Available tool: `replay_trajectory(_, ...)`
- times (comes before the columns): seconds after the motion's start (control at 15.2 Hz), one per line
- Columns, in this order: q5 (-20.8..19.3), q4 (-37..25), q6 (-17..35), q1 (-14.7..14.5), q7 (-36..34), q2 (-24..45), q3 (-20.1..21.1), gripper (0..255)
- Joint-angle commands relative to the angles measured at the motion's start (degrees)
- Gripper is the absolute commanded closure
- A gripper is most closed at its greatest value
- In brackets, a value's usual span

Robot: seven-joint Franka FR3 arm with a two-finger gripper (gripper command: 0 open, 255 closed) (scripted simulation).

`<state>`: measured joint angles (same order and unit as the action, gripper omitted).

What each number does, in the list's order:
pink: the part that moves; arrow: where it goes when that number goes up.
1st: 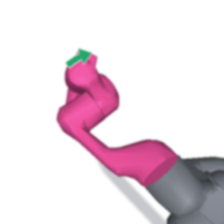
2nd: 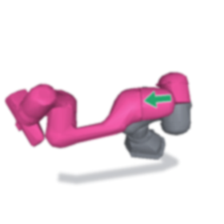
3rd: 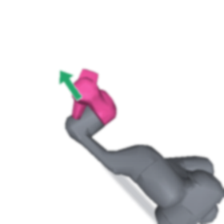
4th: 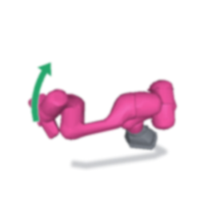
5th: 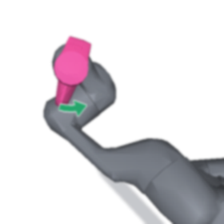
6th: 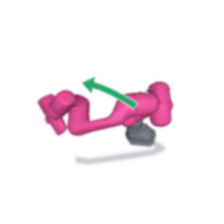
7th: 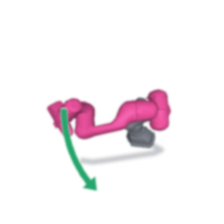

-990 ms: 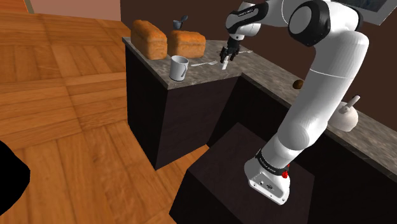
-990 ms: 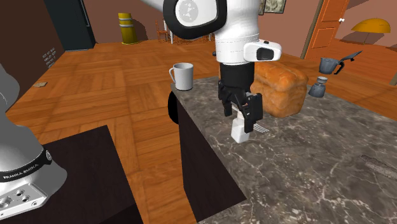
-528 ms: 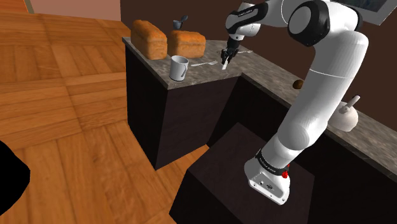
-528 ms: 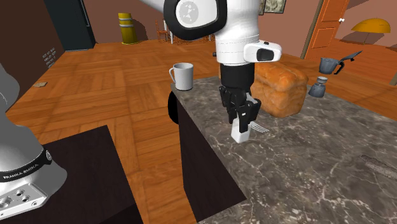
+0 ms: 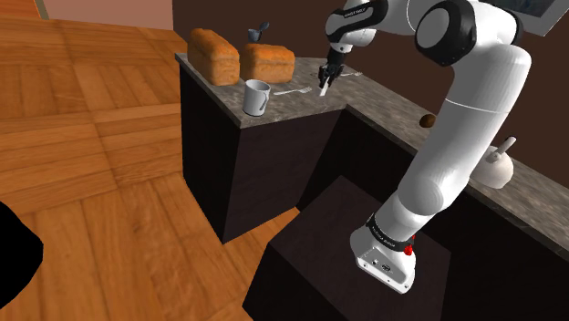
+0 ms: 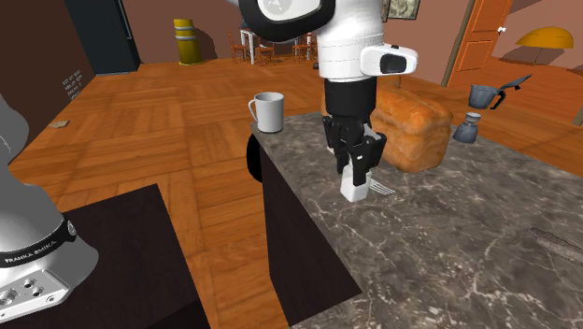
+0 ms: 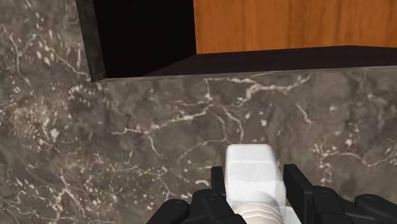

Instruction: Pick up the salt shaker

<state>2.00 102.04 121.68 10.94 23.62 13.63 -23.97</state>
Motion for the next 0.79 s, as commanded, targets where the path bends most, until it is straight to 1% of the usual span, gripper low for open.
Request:
replay_trajectory(0.0, -0.23, -0.90, -1.39, -0.05, -0.06, -0.51, -0.08, 255)
replay_trajectory(0.59, -0.82, -6.26, -7.93, -0.10, -0.16, -1.80, -0.28, 255)
replay_trajectory(0.73, -0.82, -6.36, -8.04, -0.10, -0.16, -1.81, -0.29, 255)
